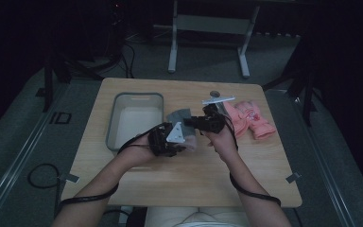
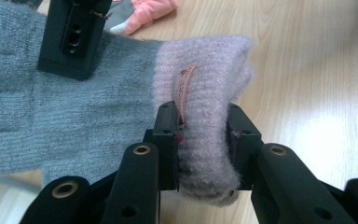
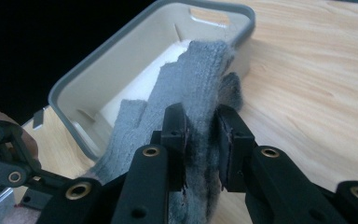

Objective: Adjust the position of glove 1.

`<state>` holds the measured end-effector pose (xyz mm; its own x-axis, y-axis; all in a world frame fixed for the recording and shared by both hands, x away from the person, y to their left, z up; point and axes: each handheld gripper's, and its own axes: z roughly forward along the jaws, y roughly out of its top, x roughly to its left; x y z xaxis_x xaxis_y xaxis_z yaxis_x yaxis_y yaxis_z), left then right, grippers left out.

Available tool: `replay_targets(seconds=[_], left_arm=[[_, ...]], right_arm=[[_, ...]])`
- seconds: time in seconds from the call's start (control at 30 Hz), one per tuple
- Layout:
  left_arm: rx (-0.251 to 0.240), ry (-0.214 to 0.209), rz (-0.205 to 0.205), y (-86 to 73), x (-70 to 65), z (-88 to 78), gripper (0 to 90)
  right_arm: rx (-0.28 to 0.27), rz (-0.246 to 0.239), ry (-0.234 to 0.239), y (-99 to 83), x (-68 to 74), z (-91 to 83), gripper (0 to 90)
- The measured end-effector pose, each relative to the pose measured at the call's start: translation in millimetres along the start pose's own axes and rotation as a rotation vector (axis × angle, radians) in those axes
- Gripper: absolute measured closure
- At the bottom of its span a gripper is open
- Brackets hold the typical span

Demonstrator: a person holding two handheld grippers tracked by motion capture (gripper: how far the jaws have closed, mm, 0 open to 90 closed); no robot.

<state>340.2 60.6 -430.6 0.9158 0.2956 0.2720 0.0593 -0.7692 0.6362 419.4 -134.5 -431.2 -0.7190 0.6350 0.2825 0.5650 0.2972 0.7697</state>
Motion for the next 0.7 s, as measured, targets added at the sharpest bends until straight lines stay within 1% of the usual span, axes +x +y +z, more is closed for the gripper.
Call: replay_targets(seconds=[0.07,0.13,0.17,0.3,0.33,0.37,0.4,0.53,0.63,0.67,0.7], left_arm=[[0.007,0.000,0.001,-2.4,5.7,-6.2,69.8],[0.014,0.013,0.009,-5.6,10.6,-13.0,69.7],[0.010,0.019,0.007,-6.8,11.5,-14.5,69.7],[0.029,0.043,0.021,-12.7,19.1,-23.2,69.7],[0.035,0.044,0.024,-14.4,21.3,-25.5,69.6],[0.029,0.041,0.013,-16.3,23.4,-27.9,69.7],[0.031,0.046,0.011,-18.1,25.1,-30.6,69.6],[0.035,0.060,0.031,-26.7,30.6,-40.3,69.5],[0.035,0.065,0.032,-31.0,33.1,-43.8,69.5],[0.041,0.061,0.026,-36.5,38.0,-48.1,69.5],[0.044,0.062,0.026,-39.2,40.6,-49.9,69.5]], right_arm=[[0.002,-0.017,0.000,6.9,3.8,4.1,75.0],[0.003,-0.026,0.001,13.7,7.7,8.6,75.0],[-0.001,-0.030,0.004,17.9,10.2,11.4,75.0],[-0.013,-0.036,0.014,29.8,18.8,20.0,75.1],[-0.017,-0.041,0.014,31.7,20.2,21.7,75.1],[-0.015,-0.044,0.014,34.1,22.0,23.9,75.1],[-0.016,-0.046,0.015,36.4,23.6,26.4,75.1],[-0.019,-0.050,0.030,45.9,30.1,37.6,75.0],[-0.018,-0.054,0.034,47.4,31.8,39.5,75.0],[-0.016,-0.065,0.043,54.0,36.8,49.4,75.0],[-0.016,-0.065,0.043,54.0,36.8,49.4,75.0]])
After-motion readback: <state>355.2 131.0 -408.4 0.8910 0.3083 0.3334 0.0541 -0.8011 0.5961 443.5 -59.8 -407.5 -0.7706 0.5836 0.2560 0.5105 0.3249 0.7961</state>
